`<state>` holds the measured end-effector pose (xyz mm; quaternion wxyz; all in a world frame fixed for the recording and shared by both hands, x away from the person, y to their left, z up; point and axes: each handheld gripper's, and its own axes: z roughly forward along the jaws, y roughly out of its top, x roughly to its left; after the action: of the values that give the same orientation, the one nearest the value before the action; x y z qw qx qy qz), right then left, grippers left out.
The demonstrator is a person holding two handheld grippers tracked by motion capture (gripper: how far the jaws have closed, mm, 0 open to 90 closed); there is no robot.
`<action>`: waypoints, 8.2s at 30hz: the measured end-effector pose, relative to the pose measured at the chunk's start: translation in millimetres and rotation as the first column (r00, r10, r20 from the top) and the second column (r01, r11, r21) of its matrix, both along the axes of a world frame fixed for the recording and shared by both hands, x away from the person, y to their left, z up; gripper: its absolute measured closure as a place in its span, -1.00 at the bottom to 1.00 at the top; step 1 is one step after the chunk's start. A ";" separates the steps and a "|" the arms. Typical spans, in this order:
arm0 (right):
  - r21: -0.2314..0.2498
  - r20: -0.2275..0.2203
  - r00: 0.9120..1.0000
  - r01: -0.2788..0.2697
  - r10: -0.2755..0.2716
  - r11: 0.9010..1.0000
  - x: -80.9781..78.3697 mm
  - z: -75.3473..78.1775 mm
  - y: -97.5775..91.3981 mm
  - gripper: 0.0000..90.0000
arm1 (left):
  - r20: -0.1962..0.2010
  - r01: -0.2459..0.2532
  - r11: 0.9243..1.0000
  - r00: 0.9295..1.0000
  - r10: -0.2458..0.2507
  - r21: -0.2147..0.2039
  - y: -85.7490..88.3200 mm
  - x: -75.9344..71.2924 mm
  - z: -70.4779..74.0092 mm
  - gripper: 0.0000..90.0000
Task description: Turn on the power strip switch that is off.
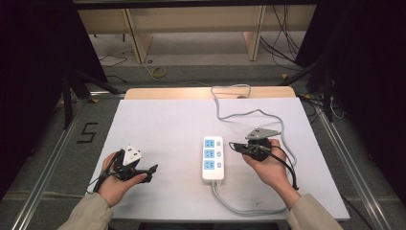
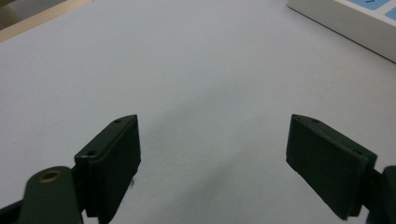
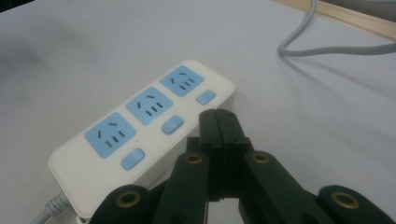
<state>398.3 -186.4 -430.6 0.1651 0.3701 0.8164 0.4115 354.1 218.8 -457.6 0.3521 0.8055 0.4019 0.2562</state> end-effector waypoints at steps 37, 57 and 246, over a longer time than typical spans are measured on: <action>-0.062 -0.096 0.991 -0.097 0.091 0.993 18.0 -11.8 44.6 1.00 | -0.009 0.015 1.000 1.000 -0.015 -0.002 -2.3 1.0 -1.3 -0.61; -0.105 -0.134 0.986 -0.113 0.099 0.988 28.0 -19.5 57.0 1.00 | -0.012 0.016 1.000 1.000 -0.016 -0.011 -3.9 1.5 -1.6 -0.60; -0.217 -0.242 0.970 -0.091 0.037 0.972 39.0 -16.6 74.0 1.00 | -0.010 0.040 0.999 0.999 -0.040 -0.002 -7.7 1.2 -1.2 -0.61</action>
<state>437.3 -112.4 -447.2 0.0946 0.3684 0.8833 0.2742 355.2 211.1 -458.7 0.3560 0.8142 0.3878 0.2449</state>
